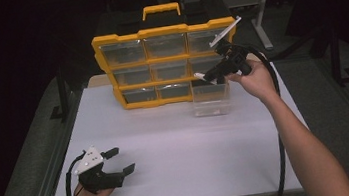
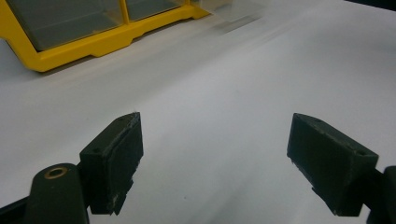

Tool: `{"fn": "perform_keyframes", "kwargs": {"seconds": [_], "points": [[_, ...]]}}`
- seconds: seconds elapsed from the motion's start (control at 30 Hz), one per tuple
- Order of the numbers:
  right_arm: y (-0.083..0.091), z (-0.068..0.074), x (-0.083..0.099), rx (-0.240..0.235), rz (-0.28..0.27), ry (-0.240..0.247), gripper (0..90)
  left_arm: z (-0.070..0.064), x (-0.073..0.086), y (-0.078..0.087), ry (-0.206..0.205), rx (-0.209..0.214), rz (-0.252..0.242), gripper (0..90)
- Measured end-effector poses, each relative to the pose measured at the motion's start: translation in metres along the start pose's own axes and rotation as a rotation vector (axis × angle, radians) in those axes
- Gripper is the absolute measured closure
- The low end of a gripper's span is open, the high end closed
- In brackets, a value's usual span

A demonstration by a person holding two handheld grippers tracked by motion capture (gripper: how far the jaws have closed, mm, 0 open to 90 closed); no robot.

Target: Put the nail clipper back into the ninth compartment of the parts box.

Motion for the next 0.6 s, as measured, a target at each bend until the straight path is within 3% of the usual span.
{"fn": "perform_keyframes", "kwargs": {"seconds": [0.3,0.6], "points": [[-0.003,-0.006,0.006,0.01,0.006,0.002,75.8,0.0,0.0,-0.001,0.007,0.002,-0.008,18.0],[-0.008,-0.011,0.013,0.006,0.004,-0.029,75.8,0.0,0.0,-0.001,0.011,0.003,-0.011,18.0]]}}
Point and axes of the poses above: each handheld gripper's, and its own axes: y roughly backward along the jaws, x roughly out of its underside, z roughly to its left, the point moved 8 cm from there along -y, roughly forward along the jaws, and after that the axes turned 13 degrees about -x, right-handed, at the moved point
